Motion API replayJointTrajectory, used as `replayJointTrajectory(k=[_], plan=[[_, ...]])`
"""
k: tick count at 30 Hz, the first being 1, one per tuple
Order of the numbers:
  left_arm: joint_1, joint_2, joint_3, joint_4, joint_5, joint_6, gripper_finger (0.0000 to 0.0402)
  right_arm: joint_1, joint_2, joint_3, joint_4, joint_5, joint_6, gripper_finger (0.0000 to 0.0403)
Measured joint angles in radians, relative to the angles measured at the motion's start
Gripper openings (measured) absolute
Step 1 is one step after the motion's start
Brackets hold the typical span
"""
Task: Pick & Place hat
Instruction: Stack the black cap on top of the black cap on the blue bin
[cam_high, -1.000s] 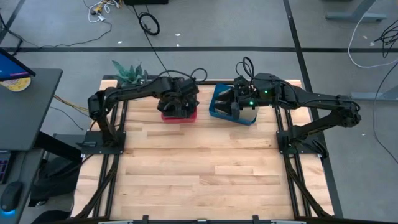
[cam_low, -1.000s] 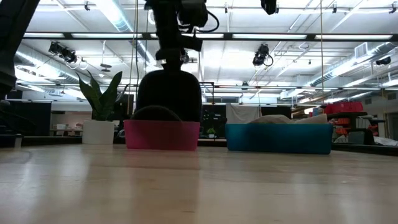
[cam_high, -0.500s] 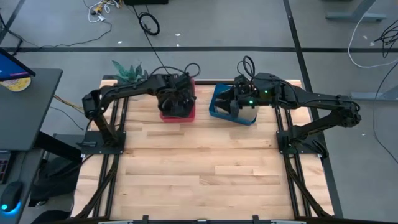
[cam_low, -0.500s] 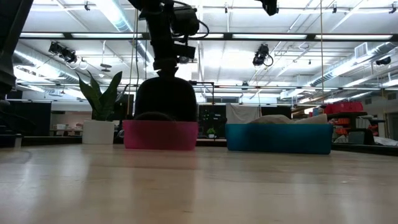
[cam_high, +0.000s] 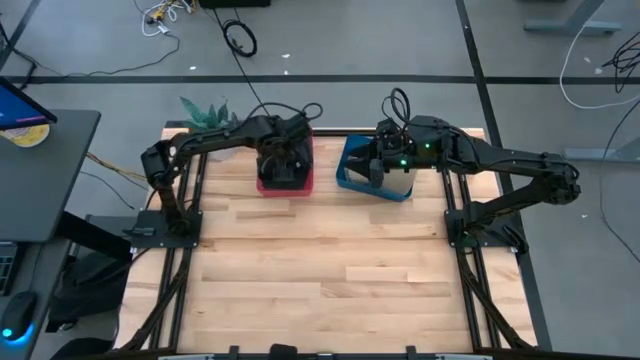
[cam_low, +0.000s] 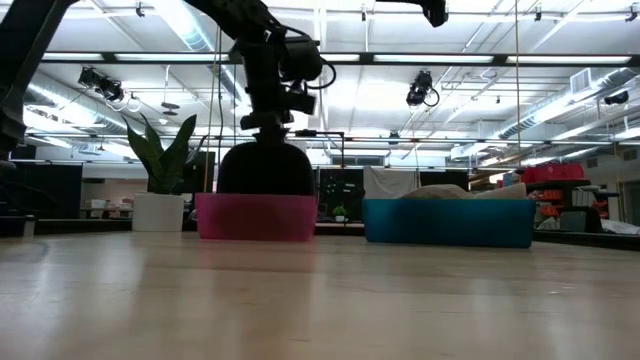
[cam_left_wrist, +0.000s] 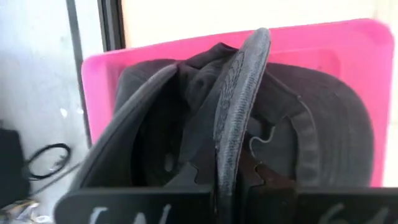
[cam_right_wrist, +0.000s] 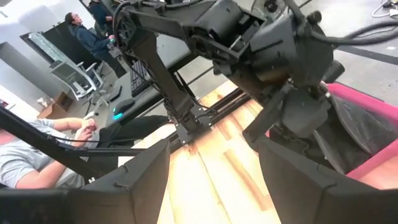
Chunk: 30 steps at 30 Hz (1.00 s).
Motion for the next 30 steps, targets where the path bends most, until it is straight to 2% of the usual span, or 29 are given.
replayJointTrajectory(k=[10, 16, 24, 30], plan=[[-0.091, 0.018, -0.002, 0.07, -0.24, 0.062, 0.001, -0.008, 0.0, 0.0, -0.018, 0.0, -0.023, 0.0249], [-0.117, 0.018, -0.002, 0.115, -0.249, 0.073, 0.001, -0.008, 0.0, 0.0, -0.021, 0.0, -0.025, 0.0249], [-0.091, 0.033, -0.004, 0.208, -0.225, 0.05, 0.001, -0.008, 0.0, 0.0, -0.024, 0.0, -0.025, 0.0249], [-0.087, 0.036, -0.162, 0.343, -0.272, 0.079, 0.001, -0.009, 0.0, 0.0, -0.032, 0.0, -0.017, 0.0249]])
